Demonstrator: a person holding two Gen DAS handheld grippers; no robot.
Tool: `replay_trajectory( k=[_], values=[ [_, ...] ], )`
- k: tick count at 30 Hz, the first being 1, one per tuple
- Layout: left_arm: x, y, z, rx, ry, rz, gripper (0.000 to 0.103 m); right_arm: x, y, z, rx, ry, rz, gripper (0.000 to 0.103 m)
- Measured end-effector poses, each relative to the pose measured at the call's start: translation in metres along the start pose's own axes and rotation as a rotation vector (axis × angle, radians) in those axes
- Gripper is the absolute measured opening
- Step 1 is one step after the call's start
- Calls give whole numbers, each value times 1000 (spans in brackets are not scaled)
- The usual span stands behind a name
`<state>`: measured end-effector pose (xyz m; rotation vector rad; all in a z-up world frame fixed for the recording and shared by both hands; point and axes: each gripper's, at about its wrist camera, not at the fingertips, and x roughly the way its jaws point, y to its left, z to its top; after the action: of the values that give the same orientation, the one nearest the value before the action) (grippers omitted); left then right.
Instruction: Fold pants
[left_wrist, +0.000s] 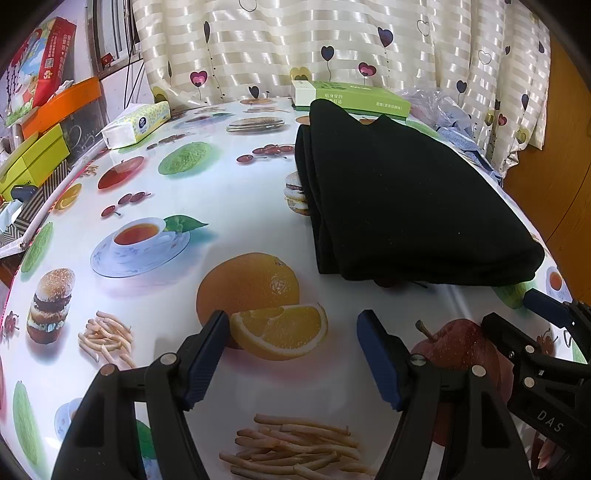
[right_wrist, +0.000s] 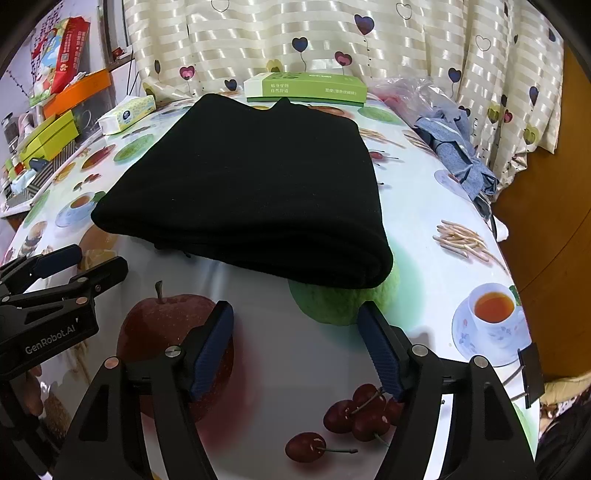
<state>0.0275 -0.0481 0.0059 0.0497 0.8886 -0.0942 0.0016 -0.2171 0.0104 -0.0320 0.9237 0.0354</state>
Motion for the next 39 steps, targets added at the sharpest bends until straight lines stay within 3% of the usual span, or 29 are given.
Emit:
replay_trajectory(
  k=[39],
  values=[
    [1, 1, 0, -2, 0, -2, 76, 0, 0, 0, 0, 1, 0, 73]
  ],
)
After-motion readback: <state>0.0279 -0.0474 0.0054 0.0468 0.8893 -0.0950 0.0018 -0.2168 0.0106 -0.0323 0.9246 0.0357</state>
